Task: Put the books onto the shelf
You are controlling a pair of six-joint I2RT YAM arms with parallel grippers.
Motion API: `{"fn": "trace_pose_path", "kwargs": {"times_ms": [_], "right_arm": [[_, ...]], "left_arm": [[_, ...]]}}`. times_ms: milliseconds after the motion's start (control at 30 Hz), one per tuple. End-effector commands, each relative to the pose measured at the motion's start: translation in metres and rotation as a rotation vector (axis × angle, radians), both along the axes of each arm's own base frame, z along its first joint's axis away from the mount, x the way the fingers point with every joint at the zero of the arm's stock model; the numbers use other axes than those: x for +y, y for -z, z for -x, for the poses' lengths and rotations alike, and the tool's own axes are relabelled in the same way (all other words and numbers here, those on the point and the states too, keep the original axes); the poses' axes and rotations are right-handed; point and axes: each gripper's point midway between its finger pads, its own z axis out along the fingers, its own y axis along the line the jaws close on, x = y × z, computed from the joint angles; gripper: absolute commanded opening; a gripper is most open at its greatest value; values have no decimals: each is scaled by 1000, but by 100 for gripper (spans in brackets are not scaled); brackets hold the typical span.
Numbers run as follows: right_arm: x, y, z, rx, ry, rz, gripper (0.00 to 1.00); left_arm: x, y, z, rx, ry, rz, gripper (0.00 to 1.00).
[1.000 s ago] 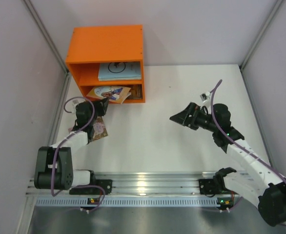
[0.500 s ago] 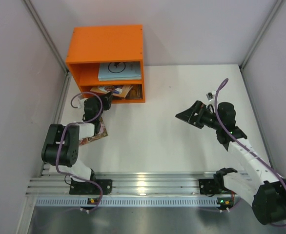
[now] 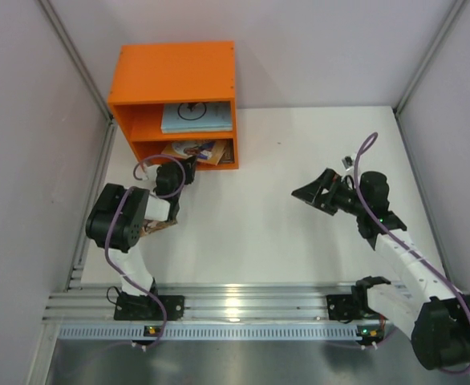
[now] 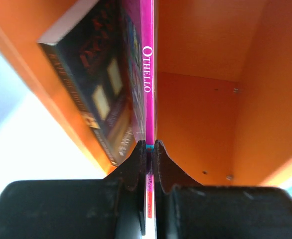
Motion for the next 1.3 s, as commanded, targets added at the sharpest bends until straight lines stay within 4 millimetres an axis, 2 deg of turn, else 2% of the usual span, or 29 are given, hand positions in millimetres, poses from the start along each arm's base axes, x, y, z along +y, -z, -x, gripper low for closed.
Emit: {"fn": "trace_pose_path", "kwargs": {"times_ms": [0, 167, 333, 533, 700, 833, 900, 933, 1000, 1167, 1267], "right_arm": [[-3, -11, -4, -78, -9, 1, 100], [-10, -1, -3, -62, 4, 8, 100], [-13, 3, -2, -52, 10, 8, 100], [-17, 4, -3, -46, 16, 5, 100], [-17, 2, -1, -51, 16, 2, 100], [-18, 2, 1, -48, 20, 0, 100], [-18, 0, 2, -52, 20, -1, 100], [-18, 0, 2, -52, 22, 0, 100], [-19, 0, 2, -52, 25, -1, 100], [-19, -2, 2, -56, 28, -1, 100], [-19, -2, 2, -55, 30, -2, 100]], "left_arm": [[0, -29, -17, -114, -37, 25, 5], [-7, -20, -27, -100, -22, 6, 8], [-19, -15, -32, -78, 17, -16, 21], [-24, 4, -25, -10, 38, -54, 36], [-26, 18, -16, 24, 60, -48, 38], [-32, 20, -14, 30, 88, -14, 38], [-33, 19, -13, 40, 89, -19, 41], [-33, 28, -11, 80, 88, -31, 41], [-32, 30, -9, 101, 89, -48, 43], [-29, 44, -1, 160, 79, -42, 44], [-30, 46, -1, 163, 86, -45, 41]]}}
